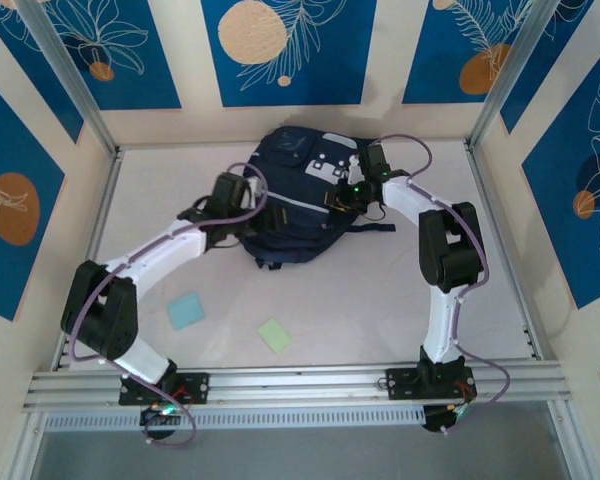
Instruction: Pack the student bag
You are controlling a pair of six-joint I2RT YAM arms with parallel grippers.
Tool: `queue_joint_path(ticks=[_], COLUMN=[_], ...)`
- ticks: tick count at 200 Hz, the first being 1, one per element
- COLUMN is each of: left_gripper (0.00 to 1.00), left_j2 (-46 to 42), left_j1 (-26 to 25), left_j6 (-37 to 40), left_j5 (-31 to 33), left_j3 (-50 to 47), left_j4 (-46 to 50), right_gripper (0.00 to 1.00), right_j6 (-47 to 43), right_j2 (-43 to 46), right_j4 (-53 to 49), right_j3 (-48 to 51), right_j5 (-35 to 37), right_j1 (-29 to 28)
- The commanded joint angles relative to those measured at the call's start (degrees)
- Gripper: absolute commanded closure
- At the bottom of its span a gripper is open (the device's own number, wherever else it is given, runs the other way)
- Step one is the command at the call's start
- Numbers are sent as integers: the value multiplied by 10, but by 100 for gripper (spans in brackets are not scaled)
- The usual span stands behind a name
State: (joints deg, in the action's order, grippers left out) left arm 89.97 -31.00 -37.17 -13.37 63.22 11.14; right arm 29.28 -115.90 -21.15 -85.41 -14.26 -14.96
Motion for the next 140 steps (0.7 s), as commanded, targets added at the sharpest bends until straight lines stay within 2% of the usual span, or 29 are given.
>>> queue_joint_path(ticks=[1, 15, 29, 45, 67, 90, 114, 140], left_gripper=[44, 43, 43, 42, 42, 40, 39, 38], left_j2=[36, 73, 108, 140, 159, 163, 144, 101], left_j1=[-51, -73, -84, -81, -69, -56, -54, -54], left_j6=[-67, -67, -43, -29, 8, 68, 118, 72], left_j5=[26, 44, 89, 143, 180, 180, 165, 119], left_j3=[-16, 2, 25, 38, 52, 74, 94, 68], left_j4=[-103, -136, -143, -151, -171, -170, -130, -104], right_gripper=[100, 100, 100, 100, 100, 100, 100, 100], right_j6=[45, 78, 95, 108, 131, 154, 167, 200], right_j2=[10, 35, 64, 102, 161, 202, 206, 184], right_j4=[28, 48, 53, 58, 71, 88, 96, 101], right_j3=[-9, 16, 43, 82, 145, 193, 202, 186], right_j5=[-68, -94, -99, -95, -93, -95, -81, -76], right_j1=[2, 3, -1, -8, -14, -31, -49, -51])
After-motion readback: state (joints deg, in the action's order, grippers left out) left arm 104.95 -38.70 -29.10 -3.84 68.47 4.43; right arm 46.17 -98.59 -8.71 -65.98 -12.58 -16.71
